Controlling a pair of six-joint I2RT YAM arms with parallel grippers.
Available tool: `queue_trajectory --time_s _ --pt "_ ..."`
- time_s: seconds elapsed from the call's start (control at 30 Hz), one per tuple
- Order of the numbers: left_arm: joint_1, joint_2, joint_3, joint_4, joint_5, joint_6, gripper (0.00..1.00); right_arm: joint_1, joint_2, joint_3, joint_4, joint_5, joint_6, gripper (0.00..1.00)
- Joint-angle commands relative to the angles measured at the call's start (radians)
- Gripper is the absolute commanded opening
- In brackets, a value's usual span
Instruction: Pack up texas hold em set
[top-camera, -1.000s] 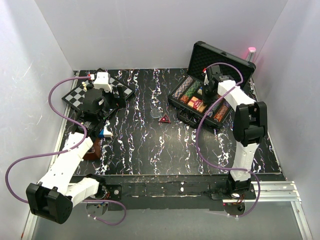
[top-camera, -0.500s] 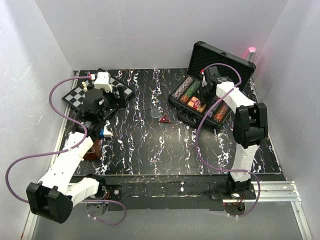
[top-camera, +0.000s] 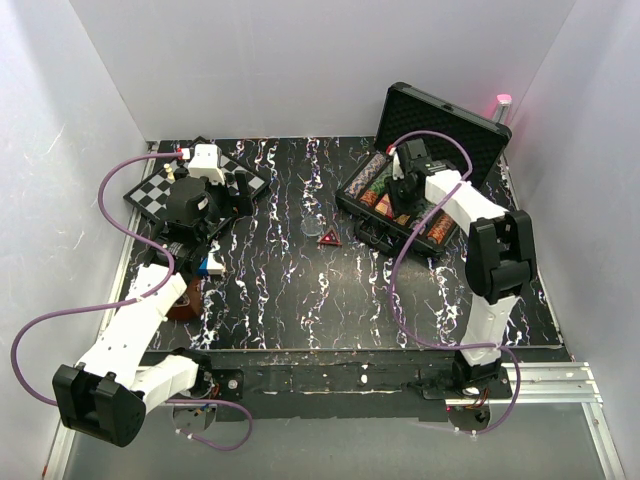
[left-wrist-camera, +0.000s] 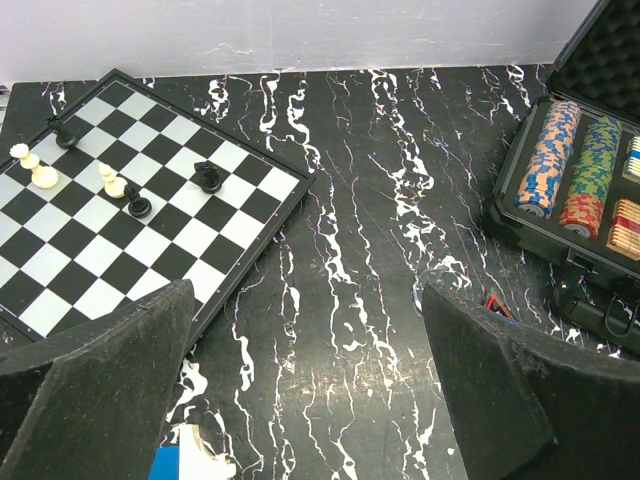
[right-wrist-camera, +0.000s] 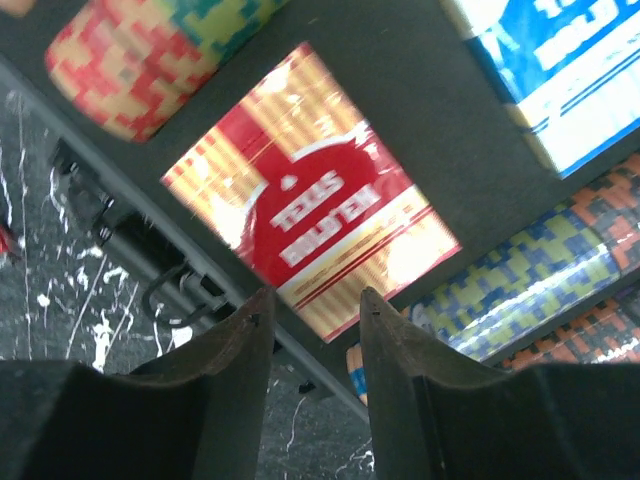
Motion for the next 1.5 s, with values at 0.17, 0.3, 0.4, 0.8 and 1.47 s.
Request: queue_trajectory --time_s 0.17,0.3,0.4,0.8,1.47 --pt "0.001 -0.018 0.000 0.019 0.016 -0.011 0.98 0.245 -0.122 -0.069 0.186 -0.038 -0.172 0.61" --pt "-0.001 -0.016 0.000 0.021 0.013 -0.011 0.98 0.316 0.025 0.104 0.059 -0.007 0.000 0.70" --pt "0.001 -0.018 0.000 0.021 0.010 -0.008 0.98 0.359 0.103 0.194 -0.002 0.042 0.172 0.80" --pt "-0.001 -0.028 -0.002 0.021 0.007 -0.005 0.98 0.442 0.176 0.178 -0.044 0.249 0.480 0.88" --pt "-0.001 -0.027 -0.004 0.022 0.010 -0.008 0.98 0.448 0.257 0.222 -0.096 0.261 0.671 0.91"
